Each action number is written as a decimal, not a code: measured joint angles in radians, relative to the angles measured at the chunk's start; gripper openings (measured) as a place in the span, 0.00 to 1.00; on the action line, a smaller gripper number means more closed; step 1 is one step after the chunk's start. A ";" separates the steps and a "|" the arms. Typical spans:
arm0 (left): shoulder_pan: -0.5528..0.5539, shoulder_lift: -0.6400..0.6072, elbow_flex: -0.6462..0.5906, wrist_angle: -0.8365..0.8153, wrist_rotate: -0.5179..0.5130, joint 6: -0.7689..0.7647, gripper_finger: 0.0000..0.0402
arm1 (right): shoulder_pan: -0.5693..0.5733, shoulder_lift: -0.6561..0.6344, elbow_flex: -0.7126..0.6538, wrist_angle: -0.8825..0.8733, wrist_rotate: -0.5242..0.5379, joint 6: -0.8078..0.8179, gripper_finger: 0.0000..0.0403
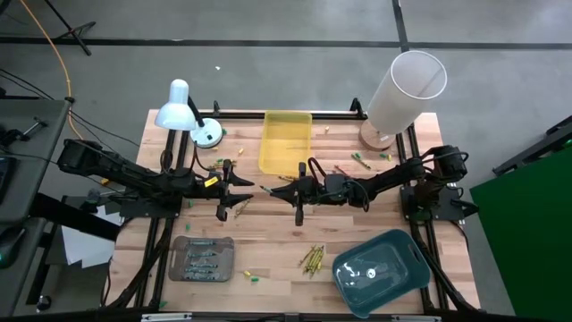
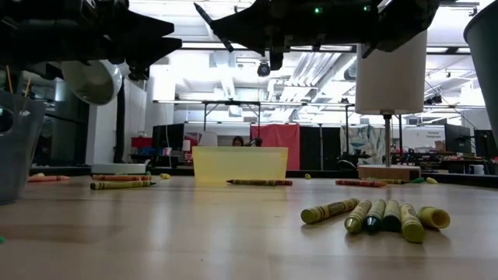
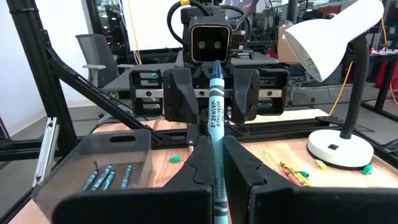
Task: Sort crayons
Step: Put the blue crayon into the black bin, then put the green crayon into the yellow bin
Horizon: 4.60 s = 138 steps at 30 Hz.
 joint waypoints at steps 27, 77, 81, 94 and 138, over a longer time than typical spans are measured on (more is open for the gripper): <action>-0.002 -0.251 0.000 -0.085 0.129 0.030 0.40 | 0.002 0.022 0.000 -0.223 -0.144 -0.026 0.00; -0.002 -0.313 0.000 -0.115 0.127 -0.027 0.40 | 0.126 0.793 1.047 -0.443 -0.346 -0.175 0.00; -0.002 -0.313 0.000 -0.115 0.127 -0.027 0.40 | 0.126 0.793 1.047 -0.443 -0.346 -0.175 0.00; -0.002 -0.313 0.000 -0.115 0.127 -0.027 0.40 | 0.126 0.793 1.047 -0.440 -0.313 -0.134 0.33; -0.002 -0.390 0.000 -0.215 0.136 -0.002 0.40 | 0.144 0.234 0.540 -1.107 0.475 -0.151 0.44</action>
